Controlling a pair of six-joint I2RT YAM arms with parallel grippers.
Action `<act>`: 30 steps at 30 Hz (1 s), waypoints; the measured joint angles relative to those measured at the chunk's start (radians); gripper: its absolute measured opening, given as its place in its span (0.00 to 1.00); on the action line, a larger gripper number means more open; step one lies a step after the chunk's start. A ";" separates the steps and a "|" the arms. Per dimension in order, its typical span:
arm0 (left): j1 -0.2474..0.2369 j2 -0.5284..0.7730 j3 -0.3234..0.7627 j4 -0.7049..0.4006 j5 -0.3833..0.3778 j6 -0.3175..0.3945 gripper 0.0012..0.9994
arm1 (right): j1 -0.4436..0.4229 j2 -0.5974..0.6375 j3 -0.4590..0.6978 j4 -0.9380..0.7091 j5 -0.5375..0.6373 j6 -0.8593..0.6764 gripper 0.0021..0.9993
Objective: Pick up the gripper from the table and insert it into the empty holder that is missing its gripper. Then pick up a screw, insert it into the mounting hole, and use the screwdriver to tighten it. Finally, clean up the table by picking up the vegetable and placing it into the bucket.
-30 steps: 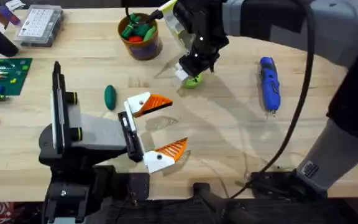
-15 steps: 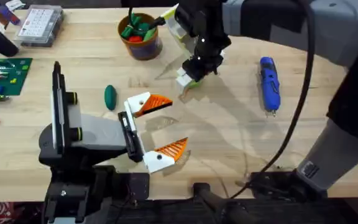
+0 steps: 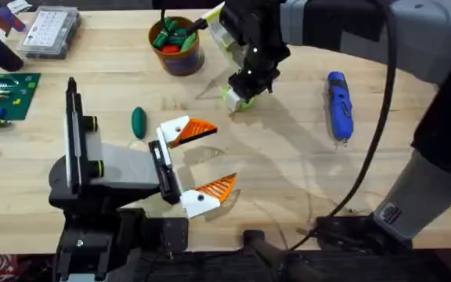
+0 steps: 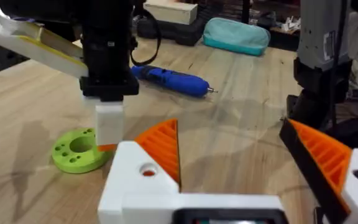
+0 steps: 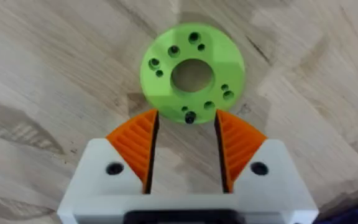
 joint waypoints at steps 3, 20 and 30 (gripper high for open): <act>0.000 0.000 0.000 0.000 0.000 0.000 0.99 | 0.000 0.000 0.000 0.009 0.000 -0.002 0.49; 0.000 0.000 0.000 0.000 0.000 0.000 0.99 | 0.000 0.000 0.000 0.012 0.000 0.000 0.40; 0.000 0.000 0.000 0.000 0.000 0.000 0.99 | -0.002 0.026 0.003 0.010 0.015 -0.001 0.25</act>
